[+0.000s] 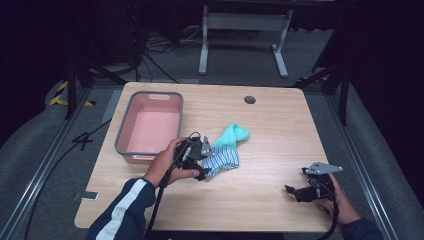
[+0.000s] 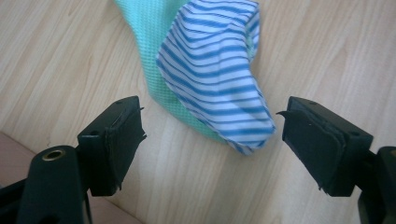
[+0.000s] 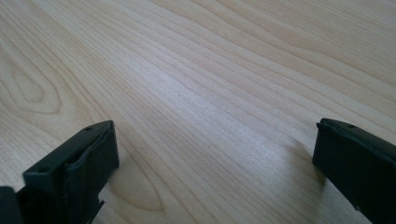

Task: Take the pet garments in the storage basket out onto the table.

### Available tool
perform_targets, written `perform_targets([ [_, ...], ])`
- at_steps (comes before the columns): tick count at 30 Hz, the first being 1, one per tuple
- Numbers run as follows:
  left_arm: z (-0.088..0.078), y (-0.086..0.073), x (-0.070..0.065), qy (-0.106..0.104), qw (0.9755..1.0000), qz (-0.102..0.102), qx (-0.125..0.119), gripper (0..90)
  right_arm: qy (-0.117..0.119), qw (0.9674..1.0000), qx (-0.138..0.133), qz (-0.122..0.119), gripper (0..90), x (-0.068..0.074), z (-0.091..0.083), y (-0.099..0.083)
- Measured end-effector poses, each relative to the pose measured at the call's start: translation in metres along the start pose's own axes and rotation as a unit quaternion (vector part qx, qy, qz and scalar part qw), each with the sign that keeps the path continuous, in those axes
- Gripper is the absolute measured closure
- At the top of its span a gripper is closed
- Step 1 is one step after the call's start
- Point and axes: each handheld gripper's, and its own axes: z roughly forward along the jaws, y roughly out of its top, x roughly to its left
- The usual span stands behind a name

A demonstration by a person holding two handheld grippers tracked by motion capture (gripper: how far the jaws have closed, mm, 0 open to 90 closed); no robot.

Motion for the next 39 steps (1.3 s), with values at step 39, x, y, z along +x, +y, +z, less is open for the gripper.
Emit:
perform_targets([
  [39,-0.023,-0.140,-0.019,0.029,0.9985,-0.044,0.014,18.8,0.000,1.0000,0.000,0.000,0.7,0.000,0.000,0.000],
])
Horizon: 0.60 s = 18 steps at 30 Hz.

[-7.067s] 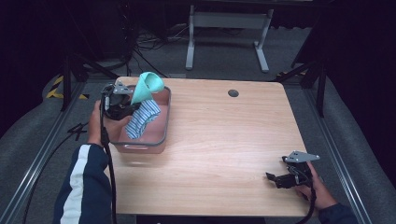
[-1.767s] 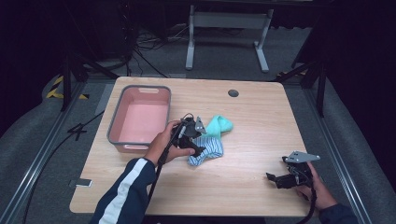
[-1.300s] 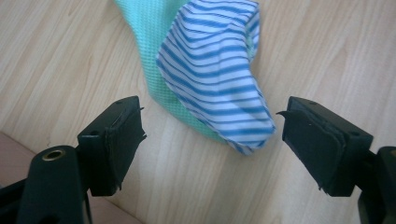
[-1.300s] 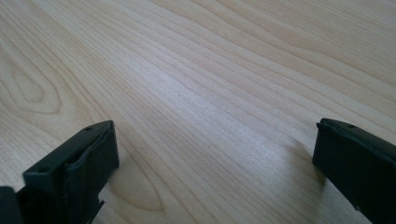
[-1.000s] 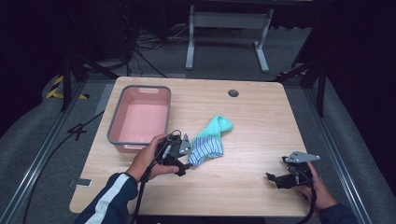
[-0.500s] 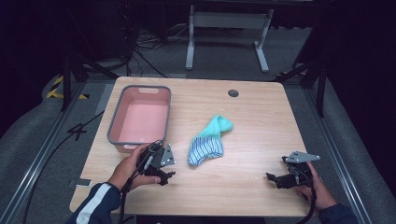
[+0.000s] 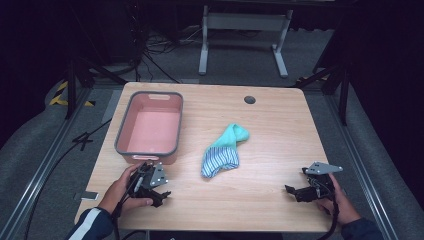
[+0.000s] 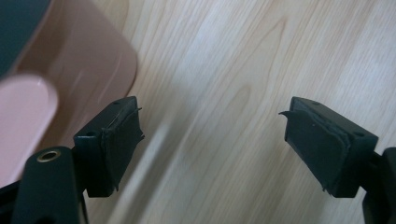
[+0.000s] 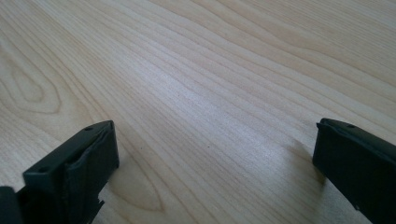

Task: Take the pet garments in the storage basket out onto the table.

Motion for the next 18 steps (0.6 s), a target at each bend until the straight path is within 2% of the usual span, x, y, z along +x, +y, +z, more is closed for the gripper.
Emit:
perform_targets([
  [1,0.000,0.000,0.000,0.000,1.0000,0.000,0.000,18.8,0.000,1.0000,0.000,0.000,0.7,0.000,0.000,0.000],
  [5,0.000,-0.019,0.005,-0.001,0.9997,-0.026,-0.002,18.8,0.000,1.0000,0.000,0.000,0.7,0.000,0.000,0.000],
  [6,0.000,-0.027,0.008,-0.005,0.9991,-0.042,-0.012,18.2,0.000,1.0000,0.000,0.000,0.7,0.000,0.000,0.000],
  [7,0.000,-0.027,0.008,-0.005,0.9991,-0.042,-0.012,18.4,0.000,1.0000,0.000,0.000,0.7,0.000,0.000,0.000],
  [9,-0.002,-0.036,0.011,-0.009,0.9976,-0.065,-0.024,18.5,0.000,1.0000,0.000,0.000,0.7,0.000,0.000,0.000],
  [13,-0.001,-0.053,0.016,-0.028,0.9918,-0.113,-0.053,15.6,0.000,1.0000,0.000,0.000,0.7,0.000,0.000,0.000],
  [14,-0.001,-0.053,0.016,-0.028,0.9918,-0.113,-0.053,15.1,0.000,1.0000,0.000,0.000,0.7,0.000,0.000,0.000],
  [16,0.000,-0.063,0.018,-0.040,0.9864,-0.140,-0.075,15.1,0.000,1.0000,0.000,0.000,0.7,0.000,0.000,0.000],
  [17,0.001,-0.069,0.018,-0.045,0.9841,-0.143,-0.096,15.0,0.000,1.0000,0.000,0.000,0.7,0.000,0.000,0.000],
  [18,0.000,-0.074,0.018,-0.042,0.9834,-0.142,-0.104,14.8,0.003,1.0000,-0.001,0.000,0.6,0.000,0.000,0.000],
])
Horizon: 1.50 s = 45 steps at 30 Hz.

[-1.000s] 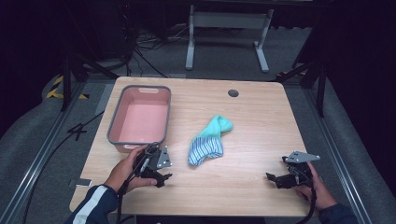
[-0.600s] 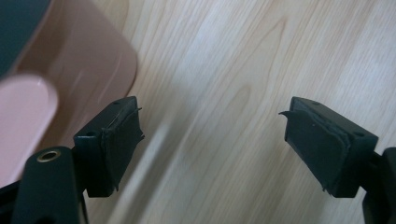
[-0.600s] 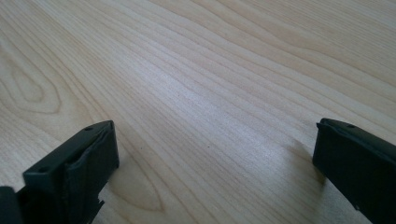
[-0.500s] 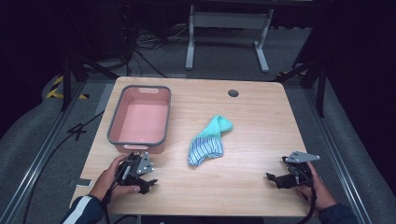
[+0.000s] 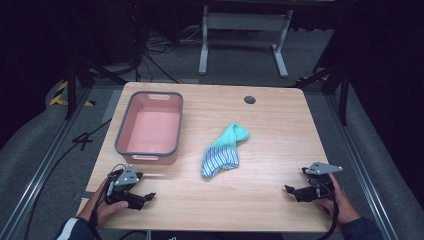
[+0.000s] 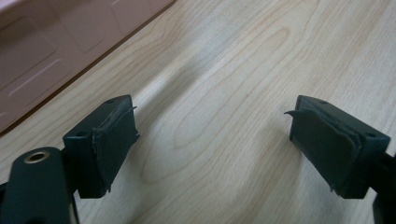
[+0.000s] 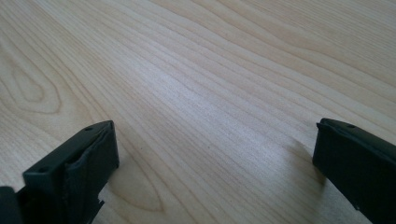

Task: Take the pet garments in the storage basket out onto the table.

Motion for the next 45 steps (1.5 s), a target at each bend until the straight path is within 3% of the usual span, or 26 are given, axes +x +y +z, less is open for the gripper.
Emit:
perform_targets([
  [45,0.0015,0.0013,0.0012,0.009,0.9999,-0.007,0.007,9.0,0.000,1.0000,0.001,-0.003,0.7,-0.0004,0.0002,0.0001],
])
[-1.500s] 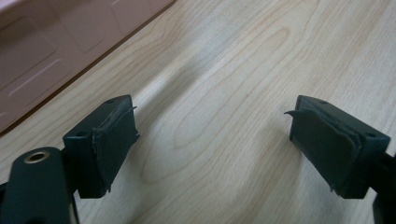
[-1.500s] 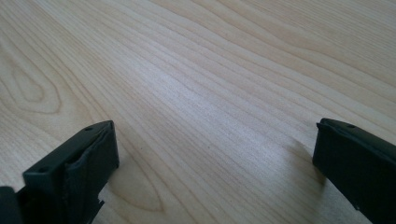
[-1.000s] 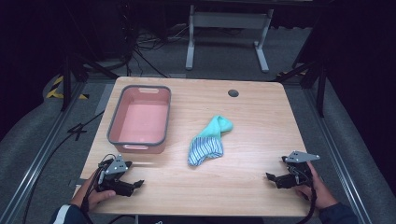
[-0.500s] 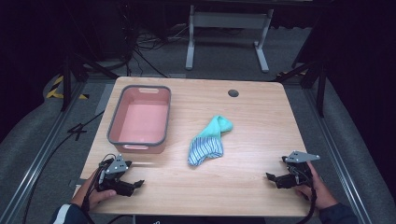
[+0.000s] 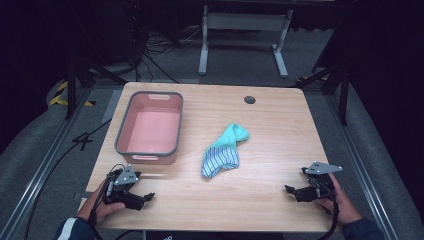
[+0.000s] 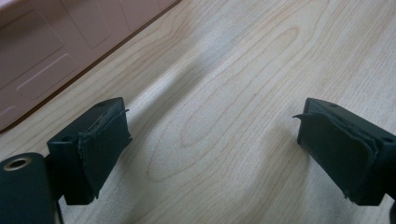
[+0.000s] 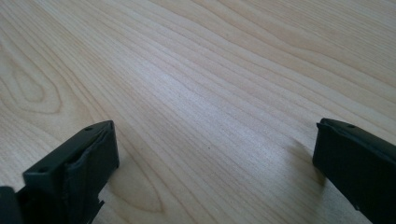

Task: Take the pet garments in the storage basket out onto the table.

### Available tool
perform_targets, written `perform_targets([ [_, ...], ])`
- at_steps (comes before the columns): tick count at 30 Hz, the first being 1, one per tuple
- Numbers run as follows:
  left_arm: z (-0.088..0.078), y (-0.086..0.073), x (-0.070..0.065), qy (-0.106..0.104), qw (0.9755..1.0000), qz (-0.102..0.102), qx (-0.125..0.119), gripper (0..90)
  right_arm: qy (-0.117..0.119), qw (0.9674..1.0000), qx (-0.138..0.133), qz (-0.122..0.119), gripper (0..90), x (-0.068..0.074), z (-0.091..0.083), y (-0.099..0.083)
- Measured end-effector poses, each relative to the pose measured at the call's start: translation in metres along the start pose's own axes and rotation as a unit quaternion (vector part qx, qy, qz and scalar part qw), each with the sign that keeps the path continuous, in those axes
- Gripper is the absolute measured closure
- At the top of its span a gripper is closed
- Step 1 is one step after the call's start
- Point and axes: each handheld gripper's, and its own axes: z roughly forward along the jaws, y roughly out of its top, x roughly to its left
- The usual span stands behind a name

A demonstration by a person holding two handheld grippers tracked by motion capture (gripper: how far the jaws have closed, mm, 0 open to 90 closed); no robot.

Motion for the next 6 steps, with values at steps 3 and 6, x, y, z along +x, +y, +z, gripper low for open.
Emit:
perform_targets([
  [3,0.0000,0.0000,-0.0001,0.001,1.0000,-0.001,0.000,8.9,0.001,1.0000,0.000,0.000,0.6,-0.0001,0.0001,0.0001],
  [6,0.0000,-0.0003,-0.0009,0.004,1.0000,-0.006,0.000,8.4,0.001,1.0000,0.000,-0.001,0.6,-0.0002,0.0001,0.0002],
])
